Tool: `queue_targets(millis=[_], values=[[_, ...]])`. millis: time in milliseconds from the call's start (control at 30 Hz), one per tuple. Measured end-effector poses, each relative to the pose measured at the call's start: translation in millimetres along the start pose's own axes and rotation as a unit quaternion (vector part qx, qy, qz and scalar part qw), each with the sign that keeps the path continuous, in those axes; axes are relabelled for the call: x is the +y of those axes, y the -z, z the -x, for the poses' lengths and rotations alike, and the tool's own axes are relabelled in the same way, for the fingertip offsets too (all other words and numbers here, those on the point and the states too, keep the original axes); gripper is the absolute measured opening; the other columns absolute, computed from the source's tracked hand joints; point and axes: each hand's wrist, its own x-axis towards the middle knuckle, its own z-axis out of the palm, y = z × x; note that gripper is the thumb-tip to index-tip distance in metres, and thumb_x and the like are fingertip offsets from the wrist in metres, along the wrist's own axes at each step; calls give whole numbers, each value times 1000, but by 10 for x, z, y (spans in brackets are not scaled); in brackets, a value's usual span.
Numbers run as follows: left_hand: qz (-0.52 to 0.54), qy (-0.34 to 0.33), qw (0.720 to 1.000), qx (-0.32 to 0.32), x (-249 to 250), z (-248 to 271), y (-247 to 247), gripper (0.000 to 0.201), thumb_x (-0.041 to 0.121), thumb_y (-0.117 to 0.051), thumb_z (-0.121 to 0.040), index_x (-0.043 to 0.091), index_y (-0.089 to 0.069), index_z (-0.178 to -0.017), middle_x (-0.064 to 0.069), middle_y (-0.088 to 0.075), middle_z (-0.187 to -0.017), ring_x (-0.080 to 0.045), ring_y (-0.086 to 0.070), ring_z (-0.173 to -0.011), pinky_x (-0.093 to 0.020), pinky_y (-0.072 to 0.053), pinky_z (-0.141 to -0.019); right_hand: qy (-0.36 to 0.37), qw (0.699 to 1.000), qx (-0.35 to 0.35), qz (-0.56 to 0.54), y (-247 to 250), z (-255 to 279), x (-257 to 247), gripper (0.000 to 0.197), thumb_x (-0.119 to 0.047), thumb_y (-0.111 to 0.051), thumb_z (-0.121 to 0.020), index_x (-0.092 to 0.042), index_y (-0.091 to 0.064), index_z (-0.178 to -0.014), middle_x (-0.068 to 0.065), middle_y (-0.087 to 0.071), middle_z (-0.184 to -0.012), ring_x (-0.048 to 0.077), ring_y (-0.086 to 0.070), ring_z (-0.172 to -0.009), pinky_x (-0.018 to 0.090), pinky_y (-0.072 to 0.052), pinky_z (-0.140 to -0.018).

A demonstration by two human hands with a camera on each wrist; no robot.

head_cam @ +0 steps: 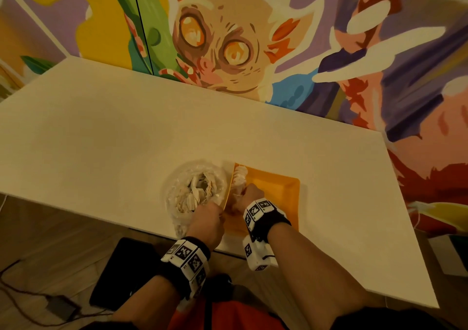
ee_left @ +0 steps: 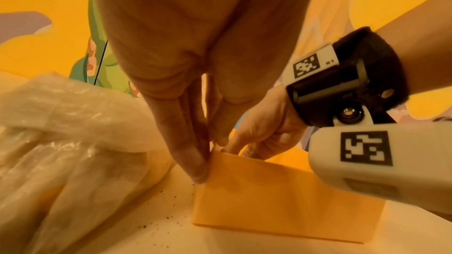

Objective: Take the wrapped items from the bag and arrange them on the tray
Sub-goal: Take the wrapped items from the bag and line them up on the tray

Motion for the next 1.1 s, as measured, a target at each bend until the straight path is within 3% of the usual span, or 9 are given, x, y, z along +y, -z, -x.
queue_targets(millis=[133, 200, 300, 400, 533, 667, 833, 1000, 1100], values=[[-5, -5, 1000, -7, 6, -9, 9, 16, 9, -53, -91, 12, -68, -90, -6, -62, -95, -19, -59, -85, -27, -50, -73, 13, 997, 11, 73, 27, -28, -86, 16, -17, -68, -86, -12, -54, -91, 3, -54, -82, 22, -59, -90, 26, -51, -75], [-15, -13, 1000, -4, 14, -6, 13, 15, 10, -53, -92, 12, -67, -86, -5, -61, -93, -18, -57, -83, -25, -47, -71, 19, 996, 19, 87, 9, -73, -119, 19, -17, -66, -87, -13, -62, -104, 6, -61, -90, 23, -63, -96, 24, -48, -74], [-28, -18, 999, 2, 20, 2, 18, 16, 10, -53, -93, 14, -66, -83, -5, -61, -93, -17, -55, -83, -23, -43, -70, 6, 997, 40, 67, -33, -141, -127, 21, -21, -69, -85, -15, -64, -104, 6, -67, -110, 22, -64, -104, 23, -46, -74], [-28, -23, 999, 8, 17, -7, 12, 17, 12, -52, -94, 12, -68, -90, -5, -62, -97, -16, -53, -83, -22, -43, -72, -1, 998, 42, 40, -53, -186, -120, 15, -22, -69, -85, -17, -65, -98, 6, -68, -109, 22, -64, -102, 22, -46, -75], [-21, -23, 1000, 6, 6, -25, 7, 16, 12, -52, -94, 12, -68, -92, -4, -62, -97, -17, -58, -84, -23, -46, -70, -13, 1000, 27, -2, -87, -203, -115, 35, -23, -74, -78, -12, -63, -109, 10, -69, -108, 26, -66, -97, 27, -54, -73], [-22, -22, 999, 10, 4, -20, -3, 16, 15, -51, -95, 11, -67, -92, -6, -63, -97, -19, -59, -86, -26, -49, -71, -6, 998, 50, -37, -87, -181, -99, 34, -27, -61, -86, -12, -57, -116, 11, -65, -110, 31, -64, -96, 30, -50, -67], [-13, -16, 1000, 9, -5, -33, -21, 16, 17, -51, -95, 11, -65, -91, -7, -61, -98, -20, -59, -86, -28, -50, -73, 24, 999, 35, -28, -57, -136, -39, 21, -28, -49, -94, -14, -64, -101, 10, -69, -106, 29, -64, -92, 27, -41, -59], [-13, -11, 1000, 18, -6, -28, -33, 14, 18, -52, -94, 13, -61, -84, -6, -61, -95, -18, -56, -81, -27, -47, -68, 30, 993, 30, -109, -7, -37, -53, 17, -37, -53, -91, -19, -55, -92, 8, -67, -100, 33, -67, -90, 36, -56, -73], [-10, -6, 1000, 18, 2, -23, -32, 21, 14, -52, -92, 15, -49, -71, -5, -56, -86, -17, -51, -74, -26, -41, -63, 29, 990, 25, -138, -6, -53, -78, 24, -34, -46, -89, -15, -56, -78, 11, -68, -87, 34, -69, -84, 30, -50, -59]])
